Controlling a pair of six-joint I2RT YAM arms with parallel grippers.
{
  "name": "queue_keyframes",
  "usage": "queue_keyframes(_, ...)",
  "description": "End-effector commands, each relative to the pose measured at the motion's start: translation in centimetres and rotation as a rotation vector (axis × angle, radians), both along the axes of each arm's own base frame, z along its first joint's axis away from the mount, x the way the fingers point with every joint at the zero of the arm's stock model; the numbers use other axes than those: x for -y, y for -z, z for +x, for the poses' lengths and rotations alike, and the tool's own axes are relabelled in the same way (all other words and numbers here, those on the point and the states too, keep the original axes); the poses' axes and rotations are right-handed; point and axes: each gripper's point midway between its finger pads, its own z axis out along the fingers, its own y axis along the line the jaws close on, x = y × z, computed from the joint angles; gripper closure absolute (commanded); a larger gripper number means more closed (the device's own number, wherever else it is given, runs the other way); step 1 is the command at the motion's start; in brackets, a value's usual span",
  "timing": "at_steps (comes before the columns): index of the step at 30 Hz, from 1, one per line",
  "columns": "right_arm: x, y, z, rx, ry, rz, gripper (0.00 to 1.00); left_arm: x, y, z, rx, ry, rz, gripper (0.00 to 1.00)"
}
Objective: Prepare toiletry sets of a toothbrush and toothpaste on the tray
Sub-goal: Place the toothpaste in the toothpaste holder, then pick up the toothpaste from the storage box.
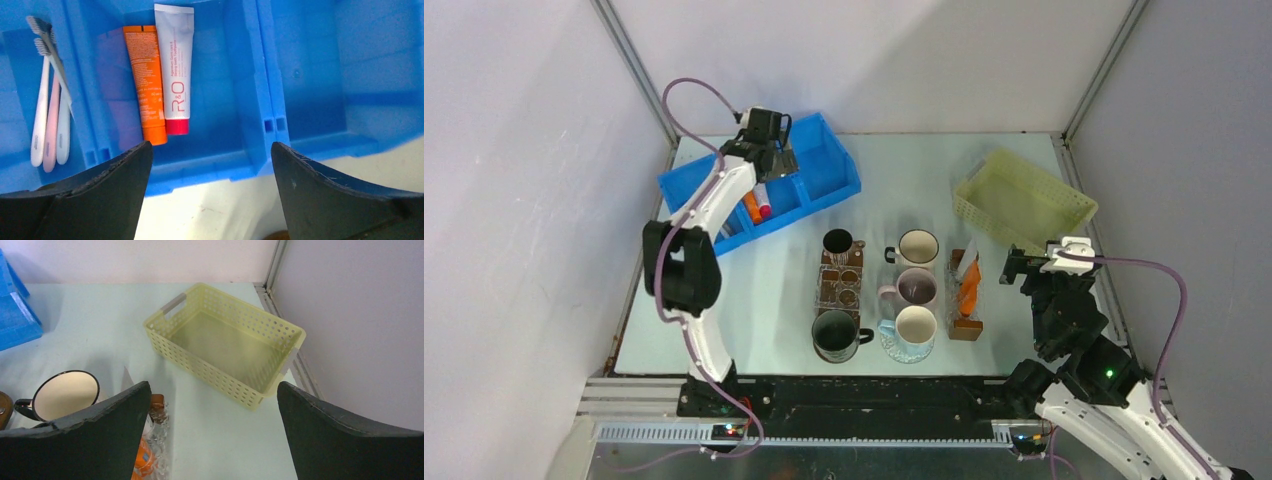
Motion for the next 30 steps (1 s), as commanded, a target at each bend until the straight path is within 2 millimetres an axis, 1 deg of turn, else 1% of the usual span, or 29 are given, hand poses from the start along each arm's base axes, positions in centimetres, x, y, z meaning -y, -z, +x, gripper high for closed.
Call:
queue_keyframes(1,0.0,-0.7,0.2,0.037,0.002,0.055,0.01,-0.6,0.6,1.9,-0.028,-0.034,-0.010,0.09)
queue_keyframes(4,0.2,-0.5,0.4,0.032,0.012,0.050,0.01,-1.3,2.6,3.2,-0.057,-0.062,-0.031,0.15)
queue_keyframes(5,0.2,-0.5,0.4,0.029,0.011,0.048,0.01,-1.3,3.0,3.3,-0.062,-0.069,-0.043,0.19)
queue_keyframes(6,0.2,-0.4,0.5,0.027,0.012,0.046,0.01,-1.7,3.8,3.6,-0.073,-0.079,-0.046,0.20)
queue_keyframes(10,0.2,-0.2,0.7,0.018,0.011,0.040,0.01,-2.7,6.0,4.0,-0.106,-0.111,-0.055,0.32)
queue_keyframes(13,0.3,0.0,0.8,0.013,0.013,0.038,0.01,-3.0,7.4,4.1,-0.130,-0.126,-0.065,0.37)
queue_keyframes(15,0.3,0.1,0.9,0.013,0.012,0.053,0.01,-3.4,8.7,4.1,-0.155,-0.136,-0.067,0.40)
queue_keyframes(18,0.2,0.2,1.1,0.008,0.008,0.054,0.01,-3.6,10.1,4.1,-0.182,-0.145,-0.074,0.44)
queue_keyframes(23,0.2,0.3,1.2,0.005,0.006,0.054,0.01,-3.5,12.4,3.8,-0.233,-0.146,-0.091,0.46)
queue_keyframes(26,0.2,0.4,1.2,0.003,0.005,0.055,0.01,-3.1,12.9,3.8,-0.247,-0.132,-0.110,0.50)
queue_keyframes(30,0.1,0.4,1.2,0.005,0.001,0.057,0.01,-2.4,13.0,4.1,-0.251,-0.105,-0.143,0.50)
